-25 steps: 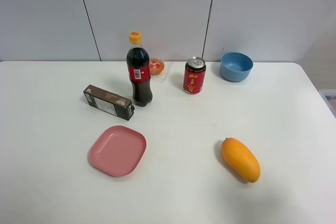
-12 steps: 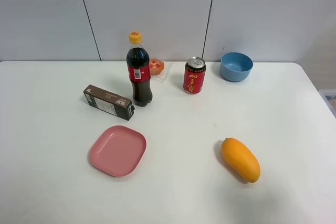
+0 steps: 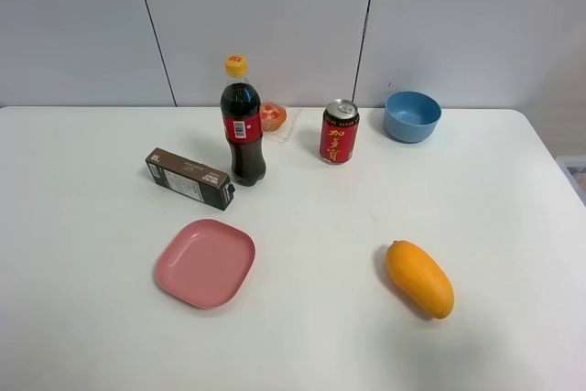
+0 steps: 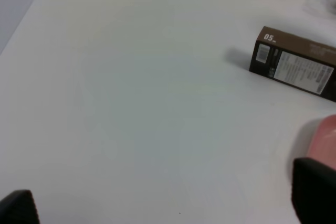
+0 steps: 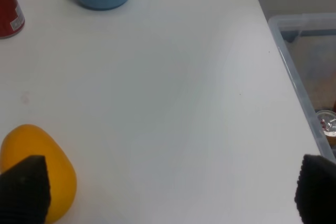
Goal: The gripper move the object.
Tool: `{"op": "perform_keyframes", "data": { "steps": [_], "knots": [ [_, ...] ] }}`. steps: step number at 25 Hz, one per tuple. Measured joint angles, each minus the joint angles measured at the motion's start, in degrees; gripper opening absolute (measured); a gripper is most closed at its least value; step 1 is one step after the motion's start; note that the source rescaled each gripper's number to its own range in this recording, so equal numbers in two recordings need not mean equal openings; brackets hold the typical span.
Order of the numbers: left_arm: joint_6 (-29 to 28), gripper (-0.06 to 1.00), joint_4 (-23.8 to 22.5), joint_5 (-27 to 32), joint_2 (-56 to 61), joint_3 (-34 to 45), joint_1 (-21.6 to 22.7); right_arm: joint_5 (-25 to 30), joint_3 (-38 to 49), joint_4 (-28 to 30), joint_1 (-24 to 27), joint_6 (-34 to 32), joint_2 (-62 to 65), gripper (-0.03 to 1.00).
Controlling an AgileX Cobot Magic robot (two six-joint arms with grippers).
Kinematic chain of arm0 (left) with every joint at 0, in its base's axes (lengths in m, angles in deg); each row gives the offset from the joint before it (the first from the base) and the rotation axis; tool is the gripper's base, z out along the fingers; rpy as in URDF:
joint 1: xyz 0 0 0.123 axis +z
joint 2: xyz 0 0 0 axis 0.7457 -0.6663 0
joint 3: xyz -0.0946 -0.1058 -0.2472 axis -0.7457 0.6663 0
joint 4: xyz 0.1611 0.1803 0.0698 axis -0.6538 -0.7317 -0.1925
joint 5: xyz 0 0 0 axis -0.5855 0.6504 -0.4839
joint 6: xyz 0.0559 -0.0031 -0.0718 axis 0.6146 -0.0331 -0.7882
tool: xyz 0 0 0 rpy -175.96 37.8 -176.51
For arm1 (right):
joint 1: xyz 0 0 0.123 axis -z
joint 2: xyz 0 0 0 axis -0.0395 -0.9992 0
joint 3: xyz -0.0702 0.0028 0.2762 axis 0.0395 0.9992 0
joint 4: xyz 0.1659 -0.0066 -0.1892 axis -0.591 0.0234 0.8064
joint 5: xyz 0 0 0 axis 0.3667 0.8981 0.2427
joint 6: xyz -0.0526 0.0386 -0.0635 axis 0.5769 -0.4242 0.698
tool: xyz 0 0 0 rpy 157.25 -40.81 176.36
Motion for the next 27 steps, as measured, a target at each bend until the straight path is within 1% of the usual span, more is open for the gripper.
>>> {"op": "perform_keyframes", "data": {
  "steps": [27],
  "knots": [
    [0.0,1.0,-0.04,0.0,0.0,0.0,0.0,0.0,0.0,0.0,0.0,0.0,0.0,0.79]
  ]
}}
